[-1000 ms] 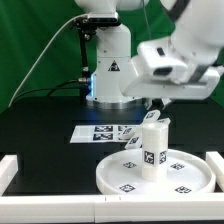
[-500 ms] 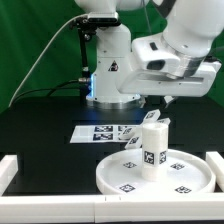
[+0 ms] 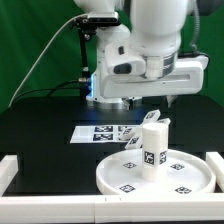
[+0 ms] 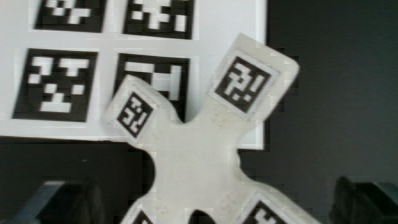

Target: Assemble round table

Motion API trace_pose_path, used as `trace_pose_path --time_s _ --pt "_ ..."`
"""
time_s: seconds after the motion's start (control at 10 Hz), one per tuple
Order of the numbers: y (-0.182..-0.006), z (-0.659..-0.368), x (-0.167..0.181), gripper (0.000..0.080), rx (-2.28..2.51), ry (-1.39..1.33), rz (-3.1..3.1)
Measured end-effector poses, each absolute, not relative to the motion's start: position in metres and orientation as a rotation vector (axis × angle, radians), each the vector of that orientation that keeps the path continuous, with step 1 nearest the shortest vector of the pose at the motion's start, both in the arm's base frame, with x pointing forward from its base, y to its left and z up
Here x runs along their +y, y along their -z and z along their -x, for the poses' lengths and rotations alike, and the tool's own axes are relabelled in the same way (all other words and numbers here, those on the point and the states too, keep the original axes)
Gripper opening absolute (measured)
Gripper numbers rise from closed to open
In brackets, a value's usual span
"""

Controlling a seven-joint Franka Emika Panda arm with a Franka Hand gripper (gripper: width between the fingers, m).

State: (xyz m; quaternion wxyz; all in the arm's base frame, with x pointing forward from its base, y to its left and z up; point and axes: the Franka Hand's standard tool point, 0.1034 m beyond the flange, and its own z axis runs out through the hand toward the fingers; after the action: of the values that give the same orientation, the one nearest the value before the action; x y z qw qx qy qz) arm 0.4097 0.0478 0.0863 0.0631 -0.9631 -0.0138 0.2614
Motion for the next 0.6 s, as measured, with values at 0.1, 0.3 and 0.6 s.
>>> trace_pose_path --time_s 0.1,0.3,0.6 --pt "-0.09 -0.413 0.044 0.0649 -0.029 -0.747 2.855" --pt "-0.088 -0.413 0.033 0.0649 0.059 -0.719 2.772" --pt "-0.088 -0.413 0.031 0.0649 0.077 -0.718 2.774"
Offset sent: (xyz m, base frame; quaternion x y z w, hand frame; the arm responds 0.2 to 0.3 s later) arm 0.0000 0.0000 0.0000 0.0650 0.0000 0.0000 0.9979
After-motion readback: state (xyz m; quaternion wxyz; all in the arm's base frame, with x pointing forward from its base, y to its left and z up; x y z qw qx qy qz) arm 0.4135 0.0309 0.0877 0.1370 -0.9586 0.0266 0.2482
